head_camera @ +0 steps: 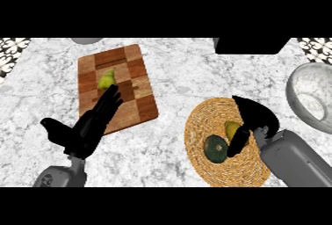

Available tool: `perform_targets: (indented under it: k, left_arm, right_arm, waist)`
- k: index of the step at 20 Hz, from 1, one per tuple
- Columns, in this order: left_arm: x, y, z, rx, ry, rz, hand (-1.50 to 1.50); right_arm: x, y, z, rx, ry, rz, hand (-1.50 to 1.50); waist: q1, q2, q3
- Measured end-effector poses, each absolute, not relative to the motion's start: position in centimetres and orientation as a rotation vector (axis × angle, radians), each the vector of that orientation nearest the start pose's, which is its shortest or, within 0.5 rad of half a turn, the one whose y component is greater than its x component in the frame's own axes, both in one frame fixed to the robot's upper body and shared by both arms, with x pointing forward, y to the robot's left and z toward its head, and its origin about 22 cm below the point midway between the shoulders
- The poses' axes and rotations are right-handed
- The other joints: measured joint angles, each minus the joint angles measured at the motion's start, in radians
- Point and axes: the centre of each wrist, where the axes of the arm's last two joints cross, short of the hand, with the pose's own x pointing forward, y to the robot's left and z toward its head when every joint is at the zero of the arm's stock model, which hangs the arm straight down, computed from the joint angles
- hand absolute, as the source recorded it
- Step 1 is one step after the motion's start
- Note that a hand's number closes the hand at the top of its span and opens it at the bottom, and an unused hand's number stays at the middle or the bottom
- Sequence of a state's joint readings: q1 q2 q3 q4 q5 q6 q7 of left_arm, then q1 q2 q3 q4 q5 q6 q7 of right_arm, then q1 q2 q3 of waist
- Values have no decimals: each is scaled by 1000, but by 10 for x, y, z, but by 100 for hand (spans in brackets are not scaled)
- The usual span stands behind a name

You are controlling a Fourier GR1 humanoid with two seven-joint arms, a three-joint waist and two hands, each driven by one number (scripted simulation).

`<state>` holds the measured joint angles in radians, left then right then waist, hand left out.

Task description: Pick the lemon from the placemat and place it in the bowl

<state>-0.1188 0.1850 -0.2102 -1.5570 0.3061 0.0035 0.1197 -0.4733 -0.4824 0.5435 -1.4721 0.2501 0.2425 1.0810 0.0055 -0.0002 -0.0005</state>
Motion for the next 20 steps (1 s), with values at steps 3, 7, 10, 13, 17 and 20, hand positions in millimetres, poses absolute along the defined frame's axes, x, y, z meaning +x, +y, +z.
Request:
perform_targets:
  k: [3, 7, 10, 13, 17, 20]
  left_arm:
    - [269, 210, 28, -273, -1483, -134, 0]
    - [262, 208, 33, -272, -1480, -135, 0]
    - [259, 204, 31, -271, -1477, -132, 0]
    - [259, 206, 30, -273, -1477, -130, 0]
    - [262, 205, 22, -274, -1486, -130, 0]
    - [264, 207, 25, -267, -1482, -133, 0]
  right_arm:
    - [307, -186, 71, -711, -624, 1017, -150]
    - [308, -186, 69, -719, -620, 1016, -150]
    - [305, -182, 60, -732, -607, 1022, -150]
    - [307, -181, 52, -742, -592, 1017, -150]
    - [306, -187, 44, -754, -578, 1008, -150]
    - [307, -187, 40, -764, -575, 1004, -150]
  waist:
    - [-2, 0, 0]
    - [-2, -1, 0]
    - [-3, -1, 0]
    - [-2, 0, 0]
    - [-4, 0, 0]
    - [-4, 0, 0]
